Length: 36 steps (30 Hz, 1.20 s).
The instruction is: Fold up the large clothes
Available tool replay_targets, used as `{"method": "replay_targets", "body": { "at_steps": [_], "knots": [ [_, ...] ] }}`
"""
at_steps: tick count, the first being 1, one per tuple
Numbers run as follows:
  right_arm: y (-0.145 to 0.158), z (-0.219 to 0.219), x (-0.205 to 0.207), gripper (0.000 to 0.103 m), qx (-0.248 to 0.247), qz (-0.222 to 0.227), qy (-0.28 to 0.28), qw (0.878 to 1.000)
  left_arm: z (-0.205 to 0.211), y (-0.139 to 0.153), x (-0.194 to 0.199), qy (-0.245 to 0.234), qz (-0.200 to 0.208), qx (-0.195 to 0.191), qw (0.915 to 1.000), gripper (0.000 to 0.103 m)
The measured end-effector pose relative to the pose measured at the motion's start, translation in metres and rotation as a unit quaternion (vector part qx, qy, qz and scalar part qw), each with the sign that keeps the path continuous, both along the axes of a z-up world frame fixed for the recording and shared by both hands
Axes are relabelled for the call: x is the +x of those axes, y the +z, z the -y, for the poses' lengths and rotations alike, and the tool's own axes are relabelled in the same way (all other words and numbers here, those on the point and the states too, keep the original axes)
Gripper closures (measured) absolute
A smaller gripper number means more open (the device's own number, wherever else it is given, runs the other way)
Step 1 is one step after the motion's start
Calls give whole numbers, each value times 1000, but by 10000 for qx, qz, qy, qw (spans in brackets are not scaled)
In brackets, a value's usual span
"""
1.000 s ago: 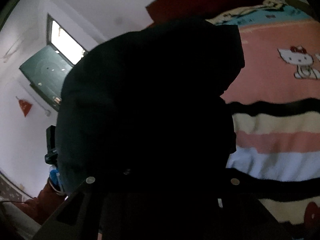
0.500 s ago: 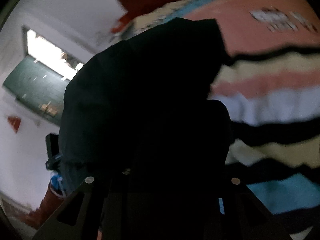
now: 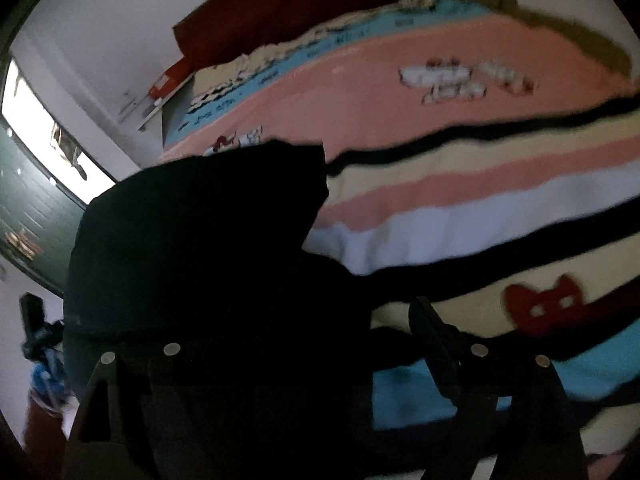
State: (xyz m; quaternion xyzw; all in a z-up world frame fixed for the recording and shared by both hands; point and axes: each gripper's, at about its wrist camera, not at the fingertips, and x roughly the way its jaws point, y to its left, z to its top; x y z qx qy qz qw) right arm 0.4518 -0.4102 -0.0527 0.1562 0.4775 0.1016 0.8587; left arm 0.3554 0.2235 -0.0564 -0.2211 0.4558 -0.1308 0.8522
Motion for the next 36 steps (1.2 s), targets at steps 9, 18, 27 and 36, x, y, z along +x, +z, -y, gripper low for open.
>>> {"method": "replay_targets", "body": {
  "at_steps": [9,18,27,36],
  "knots": [
    [46,-53,-20,11,-96,991,204,9948,92,63,-7,-16,984,623,9932,48],
    [-3,-104,31,6,-100,962,469,9942,164,16,87,-145,994,1176,9880,34],
    [-30,-92,103,3,362,397,191,9984,144,-15,168,223,309,1002,9942,26],
    [-44,-56,92,3,500,170,-236,9983,65,-40,127,750,-90,249,9968,26]
  ]
}}
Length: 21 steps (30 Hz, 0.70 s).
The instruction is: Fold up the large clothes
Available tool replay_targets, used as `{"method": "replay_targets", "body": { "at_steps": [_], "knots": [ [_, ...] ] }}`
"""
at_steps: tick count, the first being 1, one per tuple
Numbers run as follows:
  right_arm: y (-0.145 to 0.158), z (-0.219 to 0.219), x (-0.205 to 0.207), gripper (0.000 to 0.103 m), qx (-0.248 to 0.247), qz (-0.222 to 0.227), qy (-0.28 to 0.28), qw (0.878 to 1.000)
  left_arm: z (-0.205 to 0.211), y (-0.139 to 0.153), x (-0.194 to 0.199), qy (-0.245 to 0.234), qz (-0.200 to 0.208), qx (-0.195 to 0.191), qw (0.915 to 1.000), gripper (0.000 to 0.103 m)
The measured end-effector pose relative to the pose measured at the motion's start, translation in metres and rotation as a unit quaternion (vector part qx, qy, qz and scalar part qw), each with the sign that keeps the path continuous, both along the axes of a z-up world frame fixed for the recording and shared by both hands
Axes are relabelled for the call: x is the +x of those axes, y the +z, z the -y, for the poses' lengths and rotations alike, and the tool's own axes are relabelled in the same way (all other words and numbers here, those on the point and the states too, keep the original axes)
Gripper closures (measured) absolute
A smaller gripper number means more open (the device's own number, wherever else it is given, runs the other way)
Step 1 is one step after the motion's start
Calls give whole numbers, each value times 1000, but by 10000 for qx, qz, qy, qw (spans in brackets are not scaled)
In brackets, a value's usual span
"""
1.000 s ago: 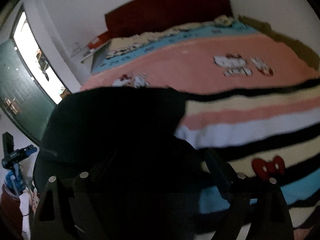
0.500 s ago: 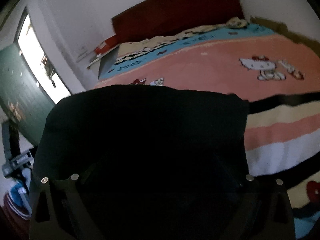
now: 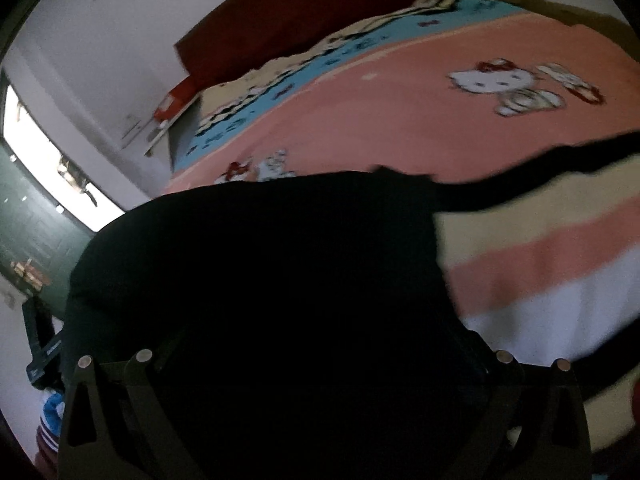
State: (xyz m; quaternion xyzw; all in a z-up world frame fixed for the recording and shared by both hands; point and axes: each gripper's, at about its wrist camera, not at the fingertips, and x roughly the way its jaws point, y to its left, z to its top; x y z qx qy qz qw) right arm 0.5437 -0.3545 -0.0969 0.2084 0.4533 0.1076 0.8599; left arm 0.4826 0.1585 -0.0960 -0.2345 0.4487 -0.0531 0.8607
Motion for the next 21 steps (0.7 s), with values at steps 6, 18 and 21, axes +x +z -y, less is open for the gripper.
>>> {"method": "replay_targets", "body": {
  "at_steps": [6,18,21],
  "knots": [
    [21,21,-45,3,-1367,-6,-336,9900,-20,19,-60,367,246,916,9948,27],
    [64,-64,-131,2,-1202,1188,468,9845,89,48,-146,-276,1481,1670,9744,27],
    [55,-76,-132,2,-1133,1132,594,9853,95,39,-149,-303,1548,1795,9710,27]
  ]
}}
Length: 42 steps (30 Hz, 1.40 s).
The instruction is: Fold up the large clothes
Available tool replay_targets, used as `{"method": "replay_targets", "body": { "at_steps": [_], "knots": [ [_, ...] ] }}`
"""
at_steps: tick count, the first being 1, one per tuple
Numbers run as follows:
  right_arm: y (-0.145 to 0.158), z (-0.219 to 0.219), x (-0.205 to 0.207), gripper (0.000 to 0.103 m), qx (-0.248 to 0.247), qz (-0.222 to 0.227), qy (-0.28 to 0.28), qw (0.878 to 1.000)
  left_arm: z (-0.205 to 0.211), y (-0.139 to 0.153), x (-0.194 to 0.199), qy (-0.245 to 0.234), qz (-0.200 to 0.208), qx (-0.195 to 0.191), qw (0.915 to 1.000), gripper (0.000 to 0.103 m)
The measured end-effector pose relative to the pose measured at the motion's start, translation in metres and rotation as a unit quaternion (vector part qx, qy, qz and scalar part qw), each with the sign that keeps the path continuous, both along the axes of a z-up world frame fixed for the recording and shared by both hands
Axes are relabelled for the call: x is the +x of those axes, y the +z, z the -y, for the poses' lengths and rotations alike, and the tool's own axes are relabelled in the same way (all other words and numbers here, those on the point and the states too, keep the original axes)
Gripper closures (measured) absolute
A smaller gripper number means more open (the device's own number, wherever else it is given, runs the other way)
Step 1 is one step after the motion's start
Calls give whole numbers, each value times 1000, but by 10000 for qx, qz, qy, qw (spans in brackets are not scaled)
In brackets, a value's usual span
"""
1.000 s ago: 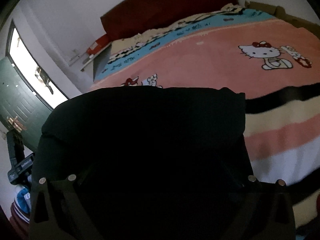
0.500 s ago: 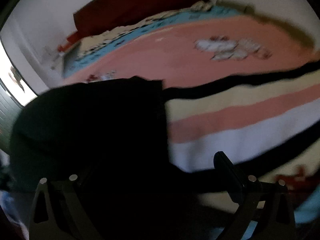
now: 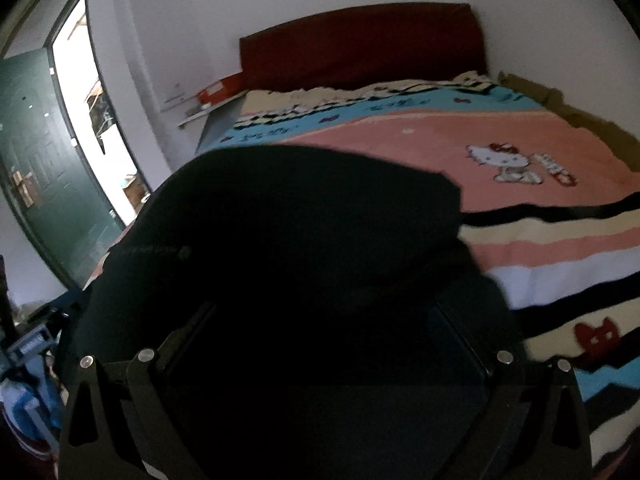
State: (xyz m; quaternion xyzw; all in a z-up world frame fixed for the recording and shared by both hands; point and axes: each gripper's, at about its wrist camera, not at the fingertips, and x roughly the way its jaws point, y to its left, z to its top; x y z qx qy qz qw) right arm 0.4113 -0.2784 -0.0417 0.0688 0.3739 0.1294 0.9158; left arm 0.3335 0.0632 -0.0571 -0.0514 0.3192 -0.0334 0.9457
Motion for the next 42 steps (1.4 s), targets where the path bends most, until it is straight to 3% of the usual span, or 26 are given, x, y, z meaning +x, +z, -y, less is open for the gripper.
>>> {"method": "replay_targets", "body": {
  "at_steps": [7,13,16,25,31,38,42],
  "knots": [
    [-14,26,-4,1,97,-136,-120,9998,-9,-18,-13,57,208,11,9998,27],
    [-36,72,-8,1,-296,-489,-795,9952,-17,-22,-19,130,190,110,9997,27],
    [-33,84,-12,1,-374,-576,-1022,9924,-19,-19,-24,140,131,100,9998,27],
    [7,24,-37,1,-77,21,-318,9995,-16,-13,-31,148,25,156,9998,27],
    [-6,-11,-37,1,-51,-98,135,9998,-17,-20,-33,210,-96,283,9993,27],
    [-24,25,-38,1,-123,-314,-60,9994,-35,-25,-40,482,-261,283,9981,27],
    [-31,58,-42,1,-351,-570,-451,9967,-36,-13,-46,469,-111,153,9987,27]
  ]
}}
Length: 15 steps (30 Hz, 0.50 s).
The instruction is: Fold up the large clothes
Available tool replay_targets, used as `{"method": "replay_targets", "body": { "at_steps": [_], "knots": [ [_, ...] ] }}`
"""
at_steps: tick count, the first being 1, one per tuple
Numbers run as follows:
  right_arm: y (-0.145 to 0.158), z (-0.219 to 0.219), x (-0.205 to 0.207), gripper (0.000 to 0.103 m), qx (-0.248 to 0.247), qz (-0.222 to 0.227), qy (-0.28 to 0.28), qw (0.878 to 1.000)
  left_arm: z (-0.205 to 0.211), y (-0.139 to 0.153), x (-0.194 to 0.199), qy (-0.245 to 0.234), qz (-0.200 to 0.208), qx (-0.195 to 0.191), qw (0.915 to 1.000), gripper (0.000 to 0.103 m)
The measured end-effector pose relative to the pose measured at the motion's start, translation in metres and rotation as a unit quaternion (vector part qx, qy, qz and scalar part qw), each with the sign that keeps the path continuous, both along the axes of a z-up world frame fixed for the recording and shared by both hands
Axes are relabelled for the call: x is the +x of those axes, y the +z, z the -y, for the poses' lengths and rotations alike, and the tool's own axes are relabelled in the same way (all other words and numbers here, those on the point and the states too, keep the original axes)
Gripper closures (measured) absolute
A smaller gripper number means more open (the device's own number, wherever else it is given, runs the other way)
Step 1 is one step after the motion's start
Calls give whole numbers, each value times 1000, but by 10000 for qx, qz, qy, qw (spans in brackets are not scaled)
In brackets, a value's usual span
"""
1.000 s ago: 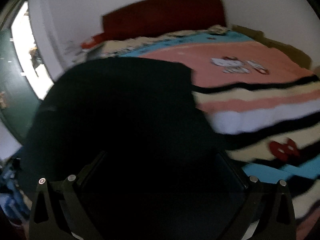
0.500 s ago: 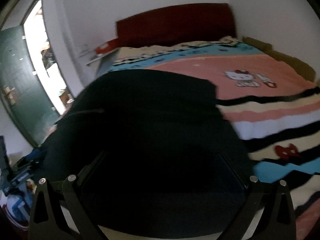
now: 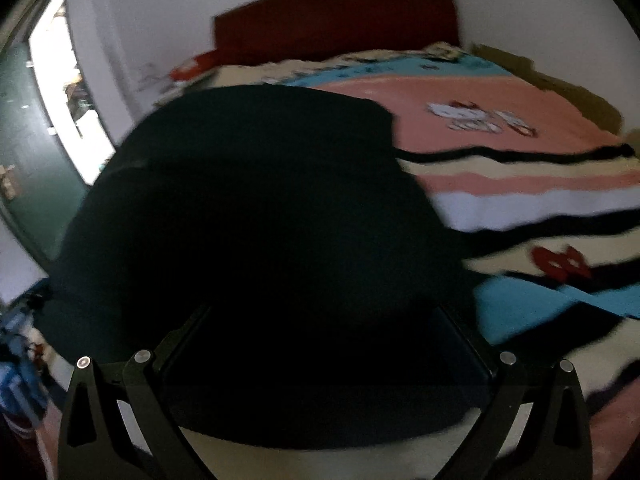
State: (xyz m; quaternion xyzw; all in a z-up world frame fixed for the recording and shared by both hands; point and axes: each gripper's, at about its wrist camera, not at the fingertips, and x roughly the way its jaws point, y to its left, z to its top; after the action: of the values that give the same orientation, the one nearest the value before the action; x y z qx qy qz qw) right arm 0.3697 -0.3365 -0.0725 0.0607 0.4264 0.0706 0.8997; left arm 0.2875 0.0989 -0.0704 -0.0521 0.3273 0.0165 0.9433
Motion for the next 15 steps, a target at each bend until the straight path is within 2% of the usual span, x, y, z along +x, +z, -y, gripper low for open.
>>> {"method": "replay_targets", "body": {
  "at_steps": [2,4,7,9,12,15],
  "knots": [
    [1,12,-2,0,-58,-88,-175,9998,5,5,0,-83,126,-32,9999,27],
    [8,13,-5,0,52,36,-197,9998,12,7,1,-195,198,-120,9995,27],
    [22,-3,-8,1,225,293,36,9993,23,1,7,-300,76,-175,9994,27],
    [25,-21,-6,1,263,391,330,9983,29,-8,10,-270,-47,-50,9996,27],
    [16,-37,-5,1,347,267,584,9973,28,-12,8,-215,-116,14,9997,27],
    [-1,-29,-2,0,531,109,514,9972,24,-10,4,-109,-212,122,9996,27]
  ]
}}
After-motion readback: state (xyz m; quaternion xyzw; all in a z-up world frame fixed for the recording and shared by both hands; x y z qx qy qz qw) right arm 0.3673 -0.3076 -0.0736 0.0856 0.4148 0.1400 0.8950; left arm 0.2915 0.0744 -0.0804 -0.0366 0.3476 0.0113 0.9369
